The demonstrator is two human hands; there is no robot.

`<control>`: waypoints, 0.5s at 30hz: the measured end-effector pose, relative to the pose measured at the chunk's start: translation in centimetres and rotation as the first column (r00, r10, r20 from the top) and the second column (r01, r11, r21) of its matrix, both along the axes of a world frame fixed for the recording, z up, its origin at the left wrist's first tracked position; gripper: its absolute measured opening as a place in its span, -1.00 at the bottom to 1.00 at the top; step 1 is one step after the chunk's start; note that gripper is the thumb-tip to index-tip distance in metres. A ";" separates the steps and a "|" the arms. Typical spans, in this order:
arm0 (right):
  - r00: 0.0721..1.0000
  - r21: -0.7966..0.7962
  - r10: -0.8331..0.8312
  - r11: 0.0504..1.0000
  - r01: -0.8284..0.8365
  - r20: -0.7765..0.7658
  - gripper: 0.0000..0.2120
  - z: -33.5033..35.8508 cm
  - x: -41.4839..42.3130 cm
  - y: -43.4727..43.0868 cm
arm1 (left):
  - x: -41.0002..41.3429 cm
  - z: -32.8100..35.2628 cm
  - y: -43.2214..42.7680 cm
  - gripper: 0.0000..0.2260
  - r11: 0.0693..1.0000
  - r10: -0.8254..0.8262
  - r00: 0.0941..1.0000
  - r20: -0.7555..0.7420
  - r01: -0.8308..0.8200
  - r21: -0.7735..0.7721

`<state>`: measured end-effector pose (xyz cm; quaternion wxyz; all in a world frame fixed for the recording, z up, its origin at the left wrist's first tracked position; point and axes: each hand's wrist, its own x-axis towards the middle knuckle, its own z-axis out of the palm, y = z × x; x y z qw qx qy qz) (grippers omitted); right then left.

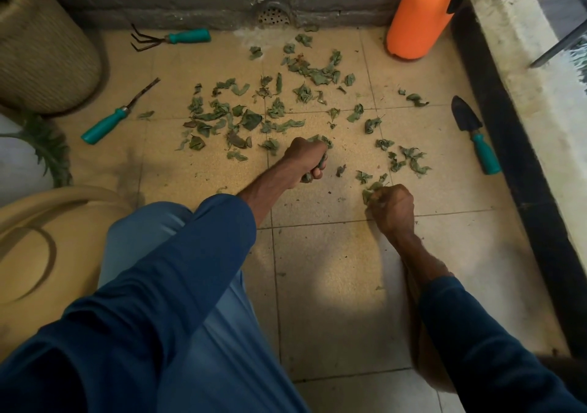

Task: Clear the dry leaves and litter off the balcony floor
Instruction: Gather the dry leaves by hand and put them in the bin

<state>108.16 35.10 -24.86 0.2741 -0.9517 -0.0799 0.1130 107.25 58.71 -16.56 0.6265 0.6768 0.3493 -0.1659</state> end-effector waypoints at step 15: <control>0.997 0.033 -0.010 0.999 0.013 -0.076 -0.96 1.9 5.9 2.8 | -0.2 0.0 0.2 -0.77 1.000 0.011 1.000 -0.016 -0.011 0.006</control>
